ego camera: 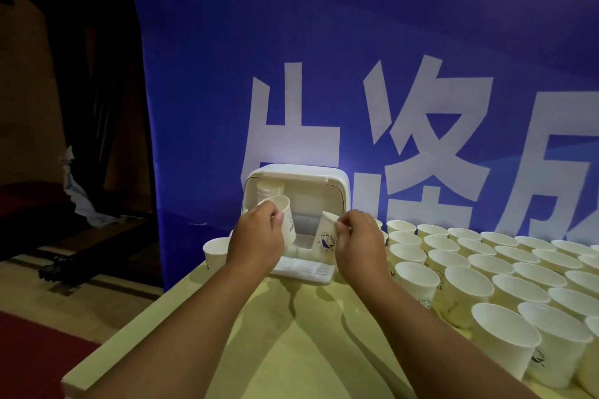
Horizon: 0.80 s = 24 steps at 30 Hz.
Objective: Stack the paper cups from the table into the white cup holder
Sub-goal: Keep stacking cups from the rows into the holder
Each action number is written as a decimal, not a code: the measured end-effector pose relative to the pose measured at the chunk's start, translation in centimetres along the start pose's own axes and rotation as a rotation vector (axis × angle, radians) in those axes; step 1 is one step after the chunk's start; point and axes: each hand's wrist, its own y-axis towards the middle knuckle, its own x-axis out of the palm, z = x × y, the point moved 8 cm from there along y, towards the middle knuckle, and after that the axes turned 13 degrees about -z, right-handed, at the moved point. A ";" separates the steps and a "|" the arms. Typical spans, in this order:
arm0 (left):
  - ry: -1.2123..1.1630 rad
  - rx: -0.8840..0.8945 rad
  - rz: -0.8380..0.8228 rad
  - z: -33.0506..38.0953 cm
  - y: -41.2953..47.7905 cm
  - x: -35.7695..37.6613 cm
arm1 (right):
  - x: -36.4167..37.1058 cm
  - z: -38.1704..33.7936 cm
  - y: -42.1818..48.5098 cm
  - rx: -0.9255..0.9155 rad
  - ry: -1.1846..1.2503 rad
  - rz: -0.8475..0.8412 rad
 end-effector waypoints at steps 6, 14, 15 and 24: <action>-0.051 0.026 0.050 -1.4 3.6 2.2 | 2.1 0.6 3.2 -0.041 0.091 0.061; 0.061 -0.101 -0.123 -4.2 7.6 7.0 | 5.9 0.7 7.6 -0.021 0.001 -0.046; 0.085 -0.131 -0.181 -4.4 8.0 7.8 | 6.3 0.7 8.2 -0.021 -0.019 -0.047; 0.072 -0.139 -0.329 -5.6 8.7 9.8 | 6.1 1.8 9.7 -0.049 -0.095 -0.053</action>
